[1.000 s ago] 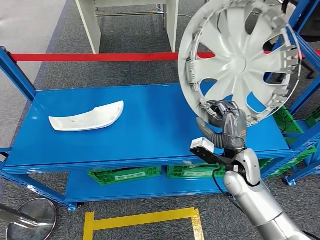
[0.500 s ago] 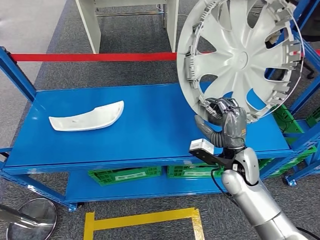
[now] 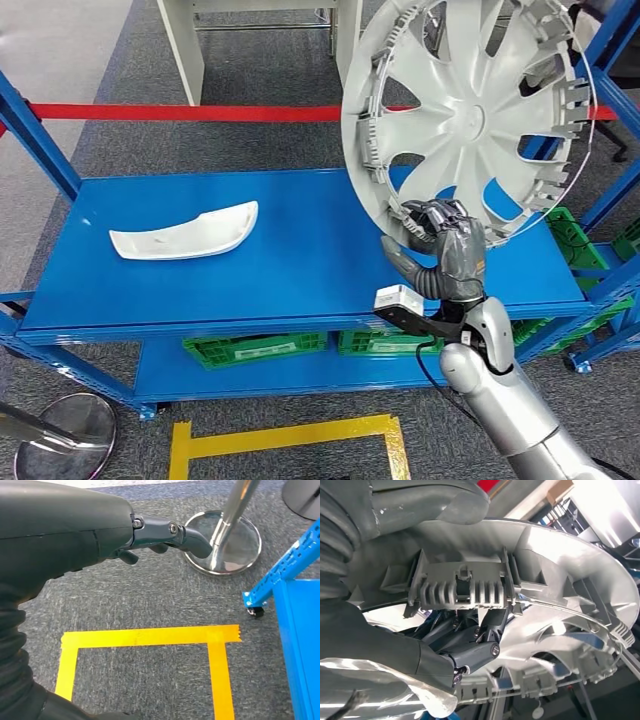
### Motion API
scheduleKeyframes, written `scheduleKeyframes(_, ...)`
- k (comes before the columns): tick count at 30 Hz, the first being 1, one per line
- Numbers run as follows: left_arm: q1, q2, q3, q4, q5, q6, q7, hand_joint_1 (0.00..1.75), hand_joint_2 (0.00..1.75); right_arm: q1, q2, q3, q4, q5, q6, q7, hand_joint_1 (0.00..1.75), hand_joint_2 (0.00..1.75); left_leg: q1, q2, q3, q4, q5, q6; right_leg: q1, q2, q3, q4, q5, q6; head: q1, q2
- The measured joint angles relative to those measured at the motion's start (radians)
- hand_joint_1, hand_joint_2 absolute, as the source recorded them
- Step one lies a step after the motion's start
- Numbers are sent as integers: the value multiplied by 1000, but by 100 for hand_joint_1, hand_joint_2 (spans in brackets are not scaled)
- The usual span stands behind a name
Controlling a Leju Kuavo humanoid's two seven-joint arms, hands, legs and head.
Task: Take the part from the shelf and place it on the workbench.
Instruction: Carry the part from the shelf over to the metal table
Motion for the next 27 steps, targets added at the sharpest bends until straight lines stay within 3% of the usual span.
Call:
scheduleKeyframes(1, 0, 0, 0, 0, 1, 1, 2, 0, 175, 3, 0, 1, 0, 0, 0, 0, 175, 175, 2, 0, 2, 1, -2, -3, -1, -1, -4, -7, 22, 3, 0, 0)
scheduleKeyframes(2, 0, 0, 0, 0, 2, 2, 4, 0, 175, 4, 0, 1, 0, 0, 0, 0, 175, 175, 4, -1, 4, 3, -6, -8, -4, -3, 12, -55, 61, 6, 0, 0)
scheduleKeyframes(4, 0, 0, 0, 0, 5, 2, 7, 0, 175, 6, 0, 2, 0, 0, 0, 0, 175, 175, 6, -3, 5, 14, -17, -24, -7, -6, 66, -181, 127, 12, 2, 0)
scheduleKeyframes(5, -1, 0, 1, 0, 7, 2, 9, 0, 175, 6, 0, 3, 0, 0, -1, 0, 175, 175, 5, -5, 2, 22, -22, -32, -7, -7, 87, -224, 139, 9, 4, 0)
scheduleKeyframes(10, -1, 1, 1, 0, 13, -1, 19, 0, 175, 20, 0, 7, -2, -1, -7, 2, 175, 175, 3, -3, -14, 52, -44, -49, -4, -4, 95, -237, 122, -31, -1, 0)
scheduleKeyframes(12, -2, 1, 1, 0, 14, -1, 21, 0, 175, 20, 0, 7, -2, -3, -7, 2, 175, 175, 2, 0, -55, 144, -95, -53, -3, -5, 97, -238, 121, -41, -3, 0)
scheduleKeyframes(14, -2, 1, 1, 0, 18, -1, 24, 0, 175, 22, 0, 7, -2, -8, -8, 0, 175, 175, 0, 1, -122, 280, -148, -50, 4, -6, 98, -238, 119, -47, -4, 0)
scheduleKeyframes(15, -2, 0, 2, 0, 20, -1, 27, 0, 175, 23, 0, 7, -3, -10, -8, -2, 175, 175, -2, 1, -144, 320, -154, -45, 8, -6, 99, -237, 119, -49, -4, 0)
scheduleKeyframes(16, -1, 0, 4, 0, 22, 0, 30, 0, 175, 23, 0, 7, -3, -13, -8, -2, 175, 175, -5, 1, -151, 325, -140, -38, 12, -6, 101, -237, 119, -50, -4, 0)
scheduleKeyframes(17, -1, 0, 5, 0, 22, 1, 35, 0, 175, 24, 0, 7, -5, -16, -8, -2, 175, 175, -10, 1, -140, 291, -107, -28, 16, -5, 104, -237, 118, -51, -4, 0)
scheduleKeyframes(18, -2, 0, 6, 0, 22, 1, 39, 0, 175, 24, 0, 6, -7, -20, -8, -2, 175, 175, -17, 1, -116, 228, -65, -15, 20, -4, 106, -237, 118, -51, -4, 0)
scheduleKeyframes(20, -2, 1, 8, 0, 22, 3, 49, 0, 175, 24, 0, 5, -11, -24, -7, -2, 175, 175, -29, 1, -71, 116, -7, 8, 24, -3, 107, -237, 118, -51, -3, 0)
scheduleKeyframes(22, -2, 1, 10, 0, 22, 6, 57, 0, 175, 27, 0, 4, -14, -25, -7, -3, 175, 175, -36, 1, -59, 78, 5, 15, 23, -4, 102, -237, 121, -45, -3, 0)
scheduleKeyframes(24, -2, -1, 14, 0, 23, 11, 66, 0, 175, 33, 0, 1, -18, -26, -8, -3, 175, 175, -36, 2, -56, 58, 10, 13, 21, -5, 97, -237, 121, -36, -4, 0)
scheduleKeyframes(26, -3, -2, 16, 0, 23, 16, 70, 0, 175, 36, 0, -2, -21, -26, -7, -3, 175, 175, -30, 5, -52, 35, 20, 15, 21, -6, 82, -208, 87, -27, 0, 0)
scheduleKeyframes(27, -4, -3, 16, 0, 24, 17, 72, 0, 175, 36, 0, -3, -21, -27, -7, -3, 175, 175, -28, 7, -54, 29, 25, 16, 20, -6, 67, -166, 53, -23, 2, 0)
